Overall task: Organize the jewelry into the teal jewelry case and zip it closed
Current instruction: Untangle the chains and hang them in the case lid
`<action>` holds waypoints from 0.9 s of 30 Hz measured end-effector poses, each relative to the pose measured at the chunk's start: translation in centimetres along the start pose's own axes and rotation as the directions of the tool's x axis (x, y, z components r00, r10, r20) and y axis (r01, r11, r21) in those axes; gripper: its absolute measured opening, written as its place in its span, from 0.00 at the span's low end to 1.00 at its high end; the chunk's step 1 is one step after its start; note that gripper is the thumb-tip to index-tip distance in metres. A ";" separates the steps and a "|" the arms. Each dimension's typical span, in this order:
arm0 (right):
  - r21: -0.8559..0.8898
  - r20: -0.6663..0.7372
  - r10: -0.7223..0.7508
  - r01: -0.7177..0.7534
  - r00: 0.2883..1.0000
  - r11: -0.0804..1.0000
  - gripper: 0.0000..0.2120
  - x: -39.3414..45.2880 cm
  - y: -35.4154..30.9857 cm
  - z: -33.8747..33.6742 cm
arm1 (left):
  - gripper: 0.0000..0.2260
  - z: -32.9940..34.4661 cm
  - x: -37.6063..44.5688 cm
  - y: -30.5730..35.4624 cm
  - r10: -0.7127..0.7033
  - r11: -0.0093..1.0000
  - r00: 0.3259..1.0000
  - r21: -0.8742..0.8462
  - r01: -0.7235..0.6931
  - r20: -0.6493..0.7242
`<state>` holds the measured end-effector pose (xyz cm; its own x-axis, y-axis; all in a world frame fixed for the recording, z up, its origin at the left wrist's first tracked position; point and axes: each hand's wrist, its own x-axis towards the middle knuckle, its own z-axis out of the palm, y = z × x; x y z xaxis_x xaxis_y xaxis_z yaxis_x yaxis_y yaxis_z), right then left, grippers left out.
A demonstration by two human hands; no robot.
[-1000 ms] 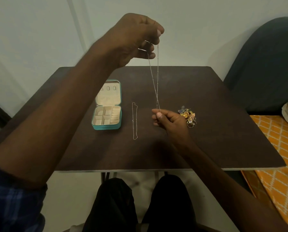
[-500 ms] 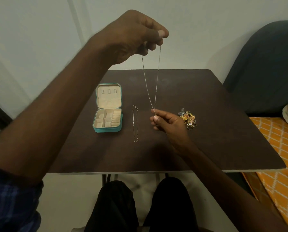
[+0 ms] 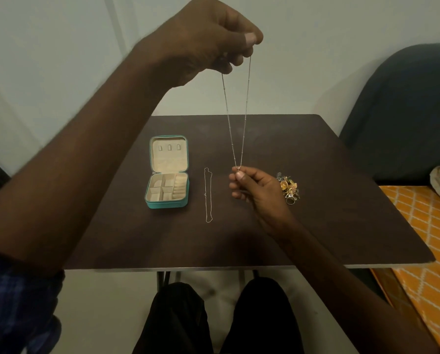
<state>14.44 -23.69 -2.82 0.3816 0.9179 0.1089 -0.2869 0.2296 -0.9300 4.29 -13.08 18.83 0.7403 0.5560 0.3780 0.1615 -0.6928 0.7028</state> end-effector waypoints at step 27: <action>-0.073 0.005 0.031 -0.030 1.000 0.997 0.05 -0.4 1.6 0.4 | 0.08 -0.9 0.2 0.7 -0.070 0.997 0.992 -0.011 0.071 0.110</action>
<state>13.46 -23.51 -4.23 0.3685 0.9260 0.0818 -0.2335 0.1773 -0.9560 3.97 -13.05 19.89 0.7943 0.5493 0.2597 0.2069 -0.6464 0.7344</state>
